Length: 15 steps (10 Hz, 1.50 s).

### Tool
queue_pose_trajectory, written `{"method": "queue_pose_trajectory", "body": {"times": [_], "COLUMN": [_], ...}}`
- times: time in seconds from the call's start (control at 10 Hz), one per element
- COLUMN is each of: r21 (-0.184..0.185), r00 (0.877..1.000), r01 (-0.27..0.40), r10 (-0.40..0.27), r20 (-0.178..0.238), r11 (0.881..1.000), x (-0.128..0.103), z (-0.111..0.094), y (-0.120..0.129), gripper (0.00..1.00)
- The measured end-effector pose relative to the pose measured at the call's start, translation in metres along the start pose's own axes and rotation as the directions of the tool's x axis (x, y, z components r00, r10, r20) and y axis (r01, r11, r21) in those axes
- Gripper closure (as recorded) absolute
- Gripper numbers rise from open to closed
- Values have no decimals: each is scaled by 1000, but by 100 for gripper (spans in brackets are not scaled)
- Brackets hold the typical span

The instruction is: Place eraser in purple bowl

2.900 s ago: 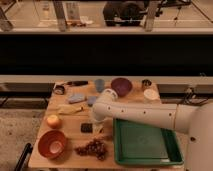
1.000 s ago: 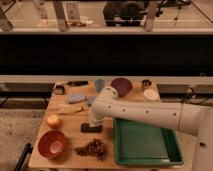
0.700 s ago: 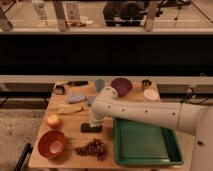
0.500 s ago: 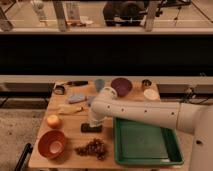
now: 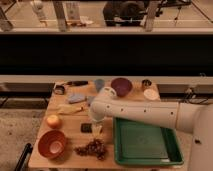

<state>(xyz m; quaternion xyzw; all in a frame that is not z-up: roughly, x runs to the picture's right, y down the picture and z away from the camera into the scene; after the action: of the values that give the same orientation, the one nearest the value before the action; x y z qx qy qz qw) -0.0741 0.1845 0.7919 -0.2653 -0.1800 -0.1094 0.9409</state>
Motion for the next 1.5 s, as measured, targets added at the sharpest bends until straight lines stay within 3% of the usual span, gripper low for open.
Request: {"method": "queue_pose_trajectory", "body": {"times": [0.8, 1.5], "r21": [-20, -101], "r00": [999, 995], "r01": [-48, -100], "r10": [48, 100], "r20": [-10, -10], "r11": [999, 990], "x": [10, 24], "z": [21, 59], "y": [-3, 6], "gripper": [20, 20]}}
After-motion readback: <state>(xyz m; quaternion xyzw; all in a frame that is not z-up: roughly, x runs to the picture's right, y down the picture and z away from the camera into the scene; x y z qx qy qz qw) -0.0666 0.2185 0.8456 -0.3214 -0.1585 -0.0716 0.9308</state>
